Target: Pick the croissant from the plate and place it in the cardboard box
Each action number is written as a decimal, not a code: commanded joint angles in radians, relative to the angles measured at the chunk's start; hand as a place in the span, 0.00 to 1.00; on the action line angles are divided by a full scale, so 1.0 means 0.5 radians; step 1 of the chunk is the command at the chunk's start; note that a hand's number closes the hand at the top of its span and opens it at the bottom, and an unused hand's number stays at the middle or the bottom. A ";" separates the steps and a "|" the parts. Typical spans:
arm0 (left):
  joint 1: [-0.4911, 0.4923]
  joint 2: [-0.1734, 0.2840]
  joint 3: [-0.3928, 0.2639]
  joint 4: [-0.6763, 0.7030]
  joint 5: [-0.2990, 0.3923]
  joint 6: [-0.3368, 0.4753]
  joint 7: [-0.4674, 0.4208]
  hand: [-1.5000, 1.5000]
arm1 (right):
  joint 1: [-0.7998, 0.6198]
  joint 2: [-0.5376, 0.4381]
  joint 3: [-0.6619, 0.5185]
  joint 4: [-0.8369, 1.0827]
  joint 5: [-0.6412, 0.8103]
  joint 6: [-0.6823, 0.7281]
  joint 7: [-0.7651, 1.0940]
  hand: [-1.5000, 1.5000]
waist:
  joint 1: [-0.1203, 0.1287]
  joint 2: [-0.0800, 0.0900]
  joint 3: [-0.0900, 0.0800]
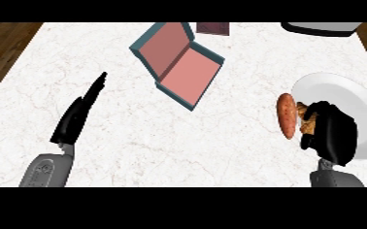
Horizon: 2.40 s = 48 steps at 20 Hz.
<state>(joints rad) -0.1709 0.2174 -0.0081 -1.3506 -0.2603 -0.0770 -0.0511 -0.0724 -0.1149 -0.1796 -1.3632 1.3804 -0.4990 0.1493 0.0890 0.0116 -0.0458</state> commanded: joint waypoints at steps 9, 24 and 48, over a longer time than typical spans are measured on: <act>-0.127 -0.053 -0.168 0.013 -0.052 -0.100 0.000 0.50 | -0.614 0.224 0.542 0.008 0.275 0.691 0.726 1.00 | 0.327 0.041 0.066; -0.244 -0.115 -0.175 0.106 -0.081 -0.059 0.078 0.50 | -1.804 0.229 0.800 0.245 0.409 1.418 2.218 1.00 | 0.282 -0.004 0.074; -0.170 -0.070 -0.066 0.168 -0.057 -0.007 -0.012 0.50 | -2.085 0.228 0.691 0.983 -0.716 1.046 2.560 0.00 | 0.117 0.010 0.088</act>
<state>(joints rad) -0.2749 0.1781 -0.0411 -1.2611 -0.2907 -0.0765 -0.0411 -1.1071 -0.0140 0.1229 -0.9222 1.1558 0.1313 1.2306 0.1416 0.0167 -0.0018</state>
